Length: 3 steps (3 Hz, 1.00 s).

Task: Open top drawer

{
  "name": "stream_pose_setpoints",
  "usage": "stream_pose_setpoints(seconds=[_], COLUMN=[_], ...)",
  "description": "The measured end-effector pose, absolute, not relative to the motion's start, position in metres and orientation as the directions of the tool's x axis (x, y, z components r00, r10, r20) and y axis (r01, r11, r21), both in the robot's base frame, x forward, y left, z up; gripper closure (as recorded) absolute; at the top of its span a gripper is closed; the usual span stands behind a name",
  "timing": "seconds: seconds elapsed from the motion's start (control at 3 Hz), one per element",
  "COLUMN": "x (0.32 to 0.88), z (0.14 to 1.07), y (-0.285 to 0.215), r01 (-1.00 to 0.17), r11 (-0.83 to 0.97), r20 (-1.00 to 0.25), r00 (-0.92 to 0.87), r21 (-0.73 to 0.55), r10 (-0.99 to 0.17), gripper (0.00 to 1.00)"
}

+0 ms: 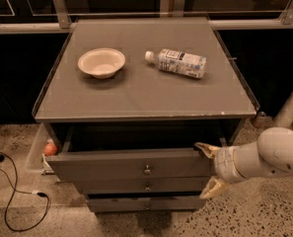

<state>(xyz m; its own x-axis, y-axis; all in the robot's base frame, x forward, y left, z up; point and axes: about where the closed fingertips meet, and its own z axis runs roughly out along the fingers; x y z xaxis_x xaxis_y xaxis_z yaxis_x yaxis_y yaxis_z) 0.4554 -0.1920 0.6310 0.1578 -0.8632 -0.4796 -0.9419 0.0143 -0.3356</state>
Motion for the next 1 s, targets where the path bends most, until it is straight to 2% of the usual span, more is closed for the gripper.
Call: stream_pose_setpoints(seconds=[0.67,1.0], x=[0.414,0.416], z=[0.647,0.653], y=[-0.191,-0.19], r01=[-0.948,-0.948], r11=[-0.014,-0.014], r20=[-0.534,-0.534], r00=[0.191,0.191], r21=[-0.318,-0.318], r10=[-0.823,-0.823], gripper=[0.65,0.88])
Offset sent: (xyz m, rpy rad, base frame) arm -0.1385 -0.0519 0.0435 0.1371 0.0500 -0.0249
